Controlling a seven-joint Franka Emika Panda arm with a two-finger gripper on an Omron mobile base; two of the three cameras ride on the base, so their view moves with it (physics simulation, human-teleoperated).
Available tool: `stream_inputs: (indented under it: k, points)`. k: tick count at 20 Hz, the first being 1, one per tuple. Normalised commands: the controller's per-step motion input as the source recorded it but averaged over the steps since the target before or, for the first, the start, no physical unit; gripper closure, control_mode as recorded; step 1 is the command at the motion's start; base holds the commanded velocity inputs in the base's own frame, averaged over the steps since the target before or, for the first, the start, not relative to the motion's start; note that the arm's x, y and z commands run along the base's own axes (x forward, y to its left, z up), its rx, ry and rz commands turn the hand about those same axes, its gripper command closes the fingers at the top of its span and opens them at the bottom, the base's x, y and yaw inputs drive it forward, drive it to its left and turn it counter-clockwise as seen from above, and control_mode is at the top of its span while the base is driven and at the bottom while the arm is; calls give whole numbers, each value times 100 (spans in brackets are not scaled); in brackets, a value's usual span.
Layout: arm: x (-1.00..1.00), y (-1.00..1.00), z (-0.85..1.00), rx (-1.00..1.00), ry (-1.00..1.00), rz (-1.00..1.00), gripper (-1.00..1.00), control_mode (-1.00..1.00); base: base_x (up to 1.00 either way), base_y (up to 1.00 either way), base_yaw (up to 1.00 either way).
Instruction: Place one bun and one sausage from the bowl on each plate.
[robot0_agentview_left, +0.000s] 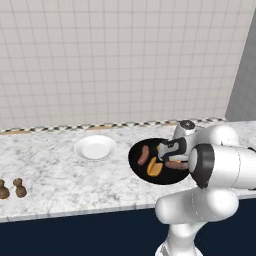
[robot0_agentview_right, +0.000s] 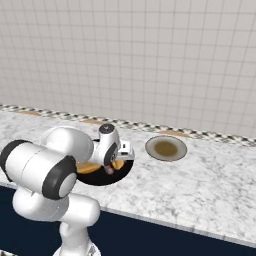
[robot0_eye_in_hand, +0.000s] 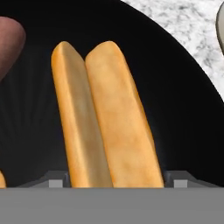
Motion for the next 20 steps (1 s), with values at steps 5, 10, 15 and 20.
stream_inputs:
  k: [5,10,15,20]
  points:
    - [-16,0,2,1,-4,0,100,-100,0,0,0]
    - [-27,-4,82,8,-8,0,100,-100,0,0,0]
    - [43,-59,49,1,-1,-14,100,-100,0,0,0]
    - [82,-89,3,0,0,-20,100,-100,0,0,0]
